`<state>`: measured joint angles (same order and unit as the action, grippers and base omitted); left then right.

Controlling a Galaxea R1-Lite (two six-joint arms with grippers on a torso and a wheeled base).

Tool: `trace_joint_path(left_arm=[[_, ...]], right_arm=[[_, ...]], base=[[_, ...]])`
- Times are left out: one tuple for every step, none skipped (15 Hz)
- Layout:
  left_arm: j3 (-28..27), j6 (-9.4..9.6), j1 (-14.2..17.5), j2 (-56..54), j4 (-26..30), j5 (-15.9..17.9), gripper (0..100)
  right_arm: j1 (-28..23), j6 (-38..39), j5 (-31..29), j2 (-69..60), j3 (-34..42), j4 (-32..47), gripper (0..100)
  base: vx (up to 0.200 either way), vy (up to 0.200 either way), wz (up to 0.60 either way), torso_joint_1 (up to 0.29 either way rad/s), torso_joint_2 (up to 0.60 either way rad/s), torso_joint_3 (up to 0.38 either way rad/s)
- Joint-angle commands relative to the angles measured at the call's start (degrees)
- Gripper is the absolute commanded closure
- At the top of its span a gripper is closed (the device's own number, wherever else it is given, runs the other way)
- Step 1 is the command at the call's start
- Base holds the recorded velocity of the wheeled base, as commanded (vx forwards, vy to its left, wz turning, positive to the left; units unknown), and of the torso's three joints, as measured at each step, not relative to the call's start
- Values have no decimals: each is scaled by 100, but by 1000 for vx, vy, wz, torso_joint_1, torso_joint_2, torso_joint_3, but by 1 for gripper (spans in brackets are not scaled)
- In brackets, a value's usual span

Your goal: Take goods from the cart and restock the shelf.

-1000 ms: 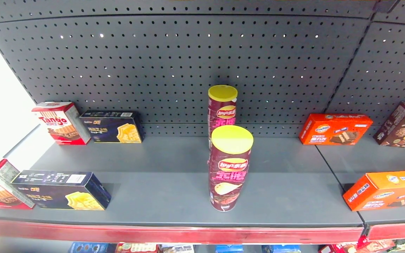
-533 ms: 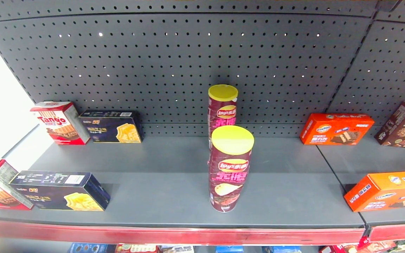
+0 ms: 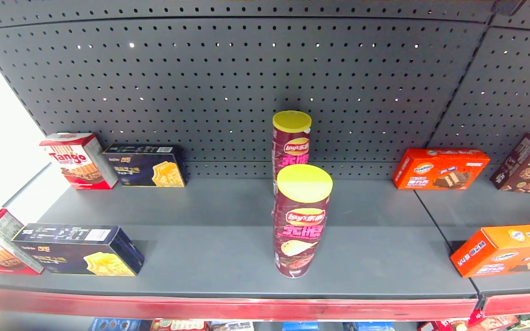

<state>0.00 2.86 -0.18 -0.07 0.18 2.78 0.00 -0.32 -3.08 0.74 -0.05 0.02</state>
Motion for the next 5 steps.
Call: trace_joint_path(left_arm=[[0, 4, 1, 7, -1, 3, 0], [0, -5, 1, 7, -1, 3, 0], [0, -5, 1, 7, -1, 3, 0], [0, -5, 1, 7, -1, 3, 0], [0, 4, 1, 7, -1, -5, 0]], right_arm=[[0, -3, 1, 14, 5, -2, 0], [0, -3, 1, 14, 5, -2, 0], [0, 14, -8, 14, 5, -2, 0], [0, 5, -8, 14, 5, -2, 0], [0, 14, -8, 14, 5, -2, 0]], base=[[0, 0, 0, 0, 0, 0], [0, 0, 0, 0, 0, 0], [0, 0, 0, 0, 0, 0], [0, 0, 0, 0, 0, 0], [0, 0, 0, 0, 0, 0]])
